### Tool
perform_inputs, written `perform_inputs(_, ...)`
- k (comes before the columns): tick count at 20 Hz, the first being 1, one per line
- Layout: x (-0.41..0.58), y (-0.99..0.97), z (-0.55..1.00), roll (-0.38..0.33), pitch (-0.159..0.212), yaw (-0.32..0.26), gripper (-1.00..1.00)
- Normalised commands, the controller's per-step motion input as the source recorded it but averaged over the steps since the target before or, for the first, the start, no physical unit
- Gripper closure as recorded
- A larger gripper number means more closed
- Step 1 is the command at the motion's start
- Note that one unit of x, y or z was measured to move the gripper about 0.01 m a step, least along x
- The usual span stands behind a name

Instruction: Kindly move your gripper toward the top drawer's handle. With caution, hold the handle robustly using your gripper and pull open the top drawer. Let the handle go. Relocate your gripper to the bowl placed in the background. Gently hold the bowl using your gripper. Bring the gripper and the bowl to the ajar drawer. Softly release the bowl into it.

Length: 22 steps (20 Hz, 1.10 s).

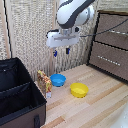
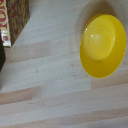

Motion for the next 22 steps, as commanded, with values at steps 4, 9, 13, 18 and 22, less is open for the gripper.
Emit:
perform_inputs(4,-0.011,-0.12,0.62,-0.109,-0.019,0.208,-1.0)
perform_inputs(9,0.0,-0.14,0.7,-0.117,-0.009,0.177,-1.0)
perform_inputs(13,-0.115,-0.27,0.29,-0.205,-0.052,0.175,-1.0)
perform_inputs(18,-0.118,-0.2,0.02,-0.287,-0.068,0.188,-1.0)
perform_inputs(22,-0.1,-0.16,0.0,-0.311,-0.066,0.194,-1.0)
